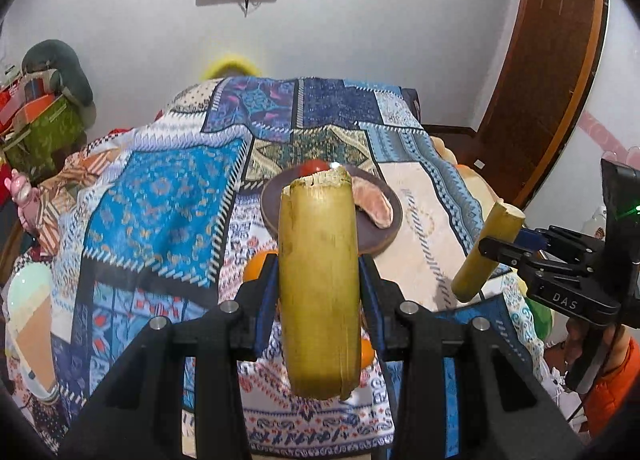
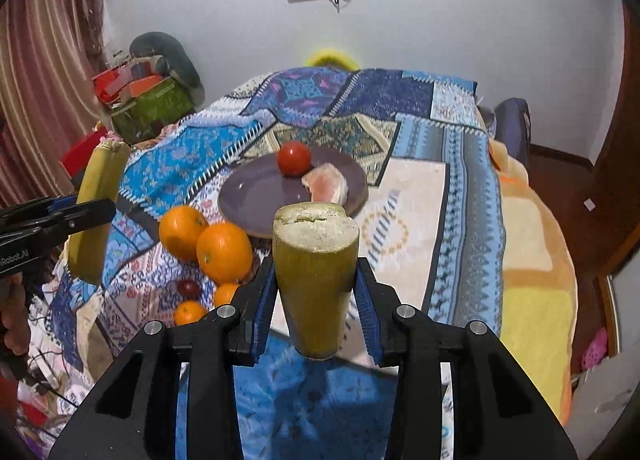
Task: Organize fruits
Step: 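Lower both yellow cylinders onto the plate beside the pomelo and open both grippers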
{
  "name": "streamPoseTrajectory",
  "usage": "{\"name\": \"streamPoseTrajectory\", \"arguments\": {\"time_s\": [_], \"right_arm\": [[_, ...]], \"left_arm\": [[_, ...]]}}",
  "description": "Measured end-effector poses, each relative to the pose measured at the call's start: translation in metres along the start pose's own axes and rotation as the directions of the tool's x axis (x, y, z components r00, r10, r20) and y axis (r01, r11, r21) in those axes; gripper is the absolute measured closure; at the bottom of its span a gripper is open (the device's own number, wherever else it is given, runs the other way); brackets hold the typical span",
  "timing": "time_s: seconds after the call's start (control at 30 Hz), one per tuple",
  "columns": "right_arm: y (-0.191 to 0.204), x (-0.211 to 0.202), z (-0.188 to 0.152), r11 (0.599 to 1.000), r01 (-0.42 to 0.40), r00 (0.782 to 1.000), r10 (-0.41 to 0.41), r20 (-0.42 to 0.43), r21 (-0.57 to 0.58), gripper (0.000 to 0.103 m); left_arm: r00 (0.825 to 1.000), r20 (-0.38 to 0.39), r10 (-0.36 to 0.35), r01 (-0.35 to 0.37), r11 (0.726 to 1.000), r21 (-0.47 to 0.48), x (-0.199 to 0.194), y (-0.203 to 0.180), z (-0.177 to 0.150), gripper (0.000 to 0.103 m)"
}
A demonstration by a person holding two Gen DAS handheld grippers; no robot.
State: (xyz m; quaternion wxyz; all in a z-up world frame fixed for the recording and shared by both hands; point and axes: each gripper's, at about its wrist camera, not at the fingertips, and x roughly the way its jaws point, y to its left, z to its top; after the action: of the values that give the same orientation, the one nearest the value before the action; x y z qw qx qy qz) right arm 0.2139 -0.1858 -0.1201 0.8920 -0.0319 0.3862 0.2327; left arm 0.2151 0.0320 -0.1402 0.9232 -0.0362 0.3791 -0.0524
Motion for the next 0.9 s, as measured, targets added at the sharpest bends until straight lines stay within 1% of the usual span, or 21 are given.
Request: {"name": "streamPoseTrajectory", "arguments": {"time_s": [0.17, 0.37, 0.73, 0.9], "right_arm": [[0.001, 0.004, 0.014, 1.0, -0.006, 1.0, 0.006, 0.02, -0.01, 0.068], [0.005, 0.02, 0.03, 1.0, -0.025, 0.999, 0.025, 0.028, -0.018, 0.068], [0.014, 0.06, 0.055, 0.997, -0.062, 0.998, 0.063, 0.013, -0.04, 0.068], [0.017, 0.082, 0.063, 0.996, -0.078, 0.997, 0.077, -0.013, -0.037, 0.068]], "left_arm": [[1.0, 0.018, 0.004, -0.004, 1.0, 0.008, 0.01, 0.001, 0.016, 0.065], [1.0, 0.026, -0.007, 0.007, 1.0, 0.008, 0.028, 0.002, 0.033, 0.065], [1.0, -0.012, -0.026, 0.026, 1.0, -0.012, 0.082, 0.01, 0.053, 0.065], [0.999, -0.033, -0.024, 0.024, 1.0, -0.016, 0.103, 0.015, 0.058, 0.065]]}}
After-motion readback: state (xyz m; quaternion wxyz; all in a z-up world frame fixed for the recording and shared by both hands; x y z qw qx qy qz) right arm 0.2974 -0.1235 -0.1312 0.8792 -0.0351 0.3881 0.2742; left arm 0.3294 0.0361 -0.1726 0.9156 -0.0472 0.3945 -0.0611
